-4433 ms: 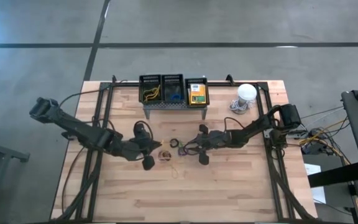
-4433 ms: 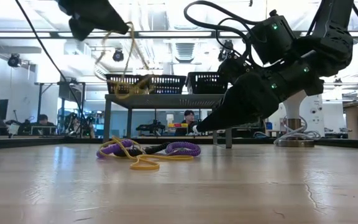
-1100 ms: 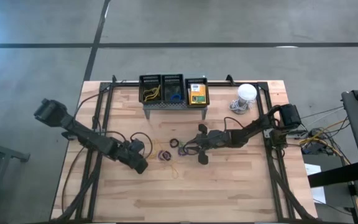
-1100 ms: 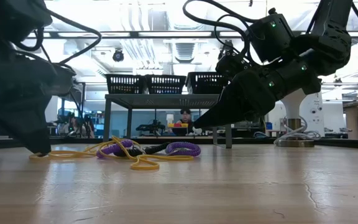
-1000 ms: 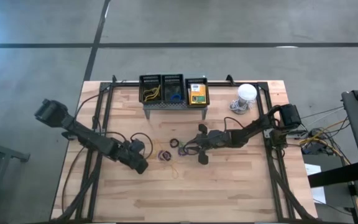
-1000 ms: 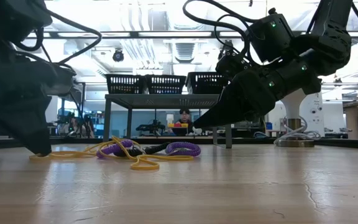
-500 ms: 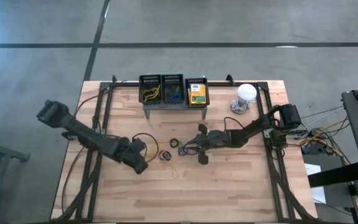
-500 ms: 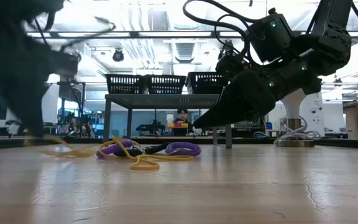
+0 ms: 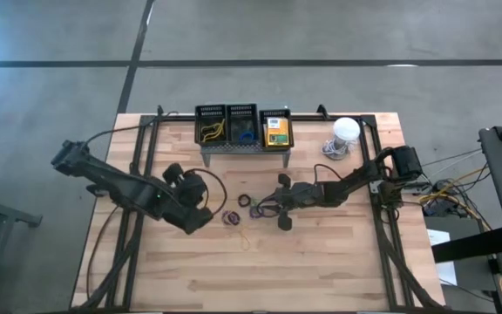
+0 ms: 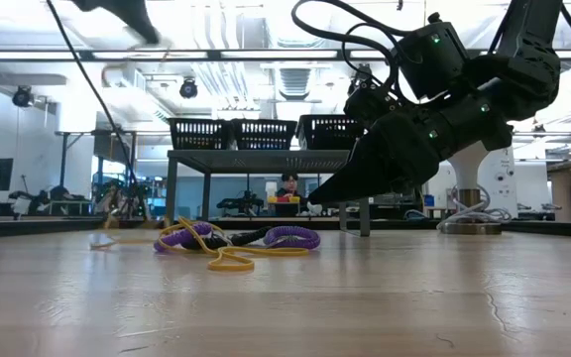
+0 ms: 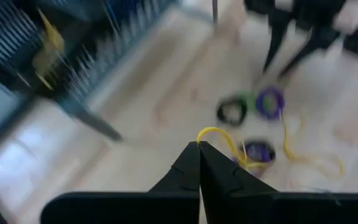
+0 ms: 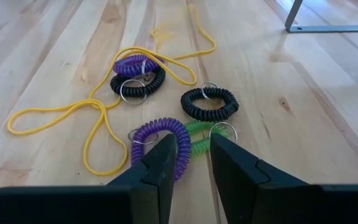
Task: Pick & Place Office Desk Supplies
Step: Put the yellow rubberband into the left black bin on the shelf, then put the violet spring keychain into the middle black bin on the shelf
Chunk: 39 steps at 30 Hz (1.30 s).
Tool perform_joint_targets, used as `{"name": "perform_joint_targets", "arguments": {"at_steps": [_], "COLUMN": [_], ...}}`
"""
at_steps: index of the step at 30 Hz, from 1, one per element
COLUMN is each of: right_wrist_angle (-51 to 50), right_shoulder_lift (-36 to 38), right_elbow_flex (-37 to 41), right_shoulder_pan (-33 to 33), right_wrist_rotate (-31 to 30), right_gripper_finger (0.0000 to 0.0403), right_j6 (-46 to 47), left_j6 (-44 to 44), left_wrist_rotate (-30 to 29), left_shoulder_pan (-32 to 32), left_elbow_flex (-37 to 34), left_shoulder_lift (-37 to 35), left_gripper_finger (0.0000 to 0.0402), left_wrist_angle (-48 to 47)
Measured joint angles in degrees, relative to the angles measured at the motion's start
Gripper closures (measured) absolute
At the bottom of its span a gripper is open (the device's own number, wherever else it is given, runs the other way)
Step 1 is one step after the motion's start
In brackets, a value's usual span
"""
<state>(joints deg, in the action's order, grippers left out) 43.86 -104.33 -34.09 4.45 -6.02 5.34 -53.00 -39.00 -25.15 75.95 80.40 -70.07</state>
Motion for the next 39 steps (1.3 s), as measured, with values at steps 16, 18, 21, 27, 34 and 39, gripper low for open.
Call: {"name": "perform_joint_targets", "arguments": {"at_steps": [16, 18, 21, 27, 34, 39], "right_wrist_angle": [0.2, 0.4, 0.7, 1.4, 1.5, 1.5], "right_shoulder_lift": [0.0, 0.0, 0.0, 0.0, 0.0, 0.0], "right_elbow_flex": [0.0, 0.0, 0.0, 0.0, 0.0, 0.0], "right_shoulder_pan": [0.0, 0.0, 0.0, 0.0, 0.0, 0.0], "right_wrist_rotate": [0.0, 0.0, 0.0, 0.0, 0.0, 0.0], "right_gripper_finger": [0.0310, 0.0309, 0.0307, 0.0313, 0.0315, 0.0312], "right_j6": [-1.4, -1.4, -1.4, -1.5, -1.5, -1.5], "left_j6": [38.0, 40.8, 43.3, 43.8, 47.0, 45.5], "left_wrist_rotate": [-22.3, -22.0, -19.5, -10.4, 14.6, 16.1], "left_shoulder_pan": [21.6, 26.8, 34.8, 47.8, 55.4, 55.6], "left_elbow_flex": [13.5, 12.9, 11.4, 6.0, -0.9, -0.2], "left_shoulder_lift": [0.0, 0.0, 0.0, 0.0, 0.0, -0.1], "left_gripper_finger": [0.0401, 0.0401, 0.0399, 0.0390, 0.0344, 0.0288], "left_wrist_angle": [7.0, 8.9, 10.6, 15.5, 22.0, 20.2]}}
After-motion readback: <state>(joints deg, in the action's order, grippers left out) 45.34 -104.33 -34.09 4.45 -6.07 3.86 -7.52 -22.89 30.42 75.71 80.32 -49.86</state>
